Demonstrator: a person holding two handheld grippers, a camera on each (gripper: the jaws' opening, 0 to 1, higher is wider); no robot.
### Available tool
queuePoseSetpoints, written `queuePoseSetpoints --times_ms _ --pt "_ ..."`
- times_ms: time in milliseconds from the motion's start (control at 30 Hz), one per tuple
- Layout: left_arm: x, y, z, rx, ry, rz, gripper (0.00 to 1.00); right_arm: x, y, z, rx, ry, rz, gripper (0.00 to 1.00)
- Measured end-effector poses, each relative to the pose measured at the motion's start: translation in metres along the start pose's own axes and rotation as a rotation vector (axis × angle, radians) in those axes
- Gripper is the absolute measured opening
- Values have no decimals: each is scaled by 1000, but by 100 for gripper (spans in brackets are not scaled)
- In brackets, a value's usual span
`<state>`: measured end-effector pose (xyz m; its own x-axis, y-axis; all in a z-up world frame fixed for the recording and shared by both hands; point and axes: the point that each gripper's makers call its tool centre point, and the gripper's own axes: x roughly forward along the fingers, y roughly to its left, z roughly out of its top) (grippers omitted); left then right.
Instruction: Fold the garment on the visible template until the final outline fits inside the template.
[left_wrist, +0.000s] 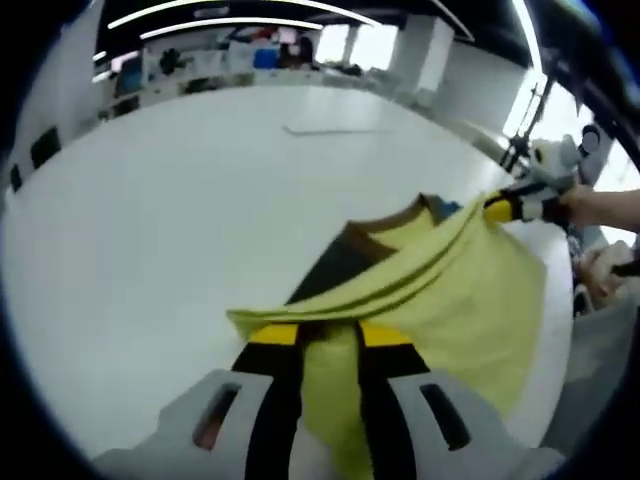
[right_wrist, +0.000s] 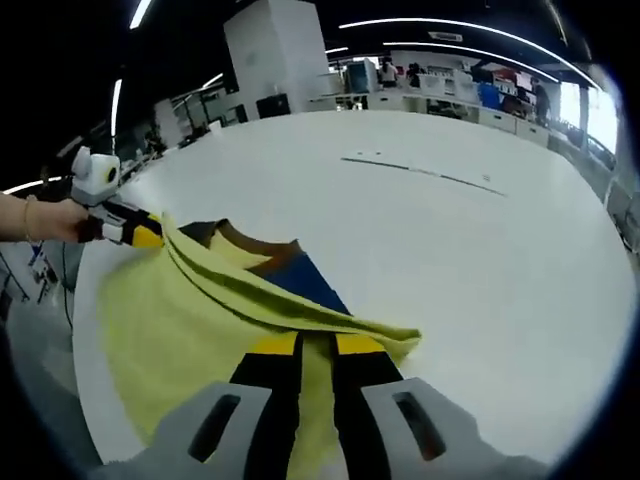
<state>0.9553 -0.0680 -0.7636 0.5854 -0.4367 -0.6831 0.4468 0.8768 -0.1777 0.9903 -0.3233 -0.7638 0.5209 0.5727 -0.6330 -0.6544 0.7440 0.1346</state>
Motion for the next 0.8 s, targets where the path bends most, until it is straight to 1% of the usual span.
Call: queuePoseSetpoints --times_ms 100,367,533,633,800 --pt "3 5 7 -4 -10 8 16 3 -4 4 -2 -1 -7 12" --pt "11 20 16 -10 -4 29 16 11 -21 11 -8 4 -33 12" --pt "13 25 18 -21 -2 38 14 13 -28 8 -16 22 -46 12" --pt "13 26 17 -24 -1 38 13 12 -30 3 -29 40 -49 12" --pt "12 26 17 -23 3 38 13 10 -31 1 -34 45 -51 12"
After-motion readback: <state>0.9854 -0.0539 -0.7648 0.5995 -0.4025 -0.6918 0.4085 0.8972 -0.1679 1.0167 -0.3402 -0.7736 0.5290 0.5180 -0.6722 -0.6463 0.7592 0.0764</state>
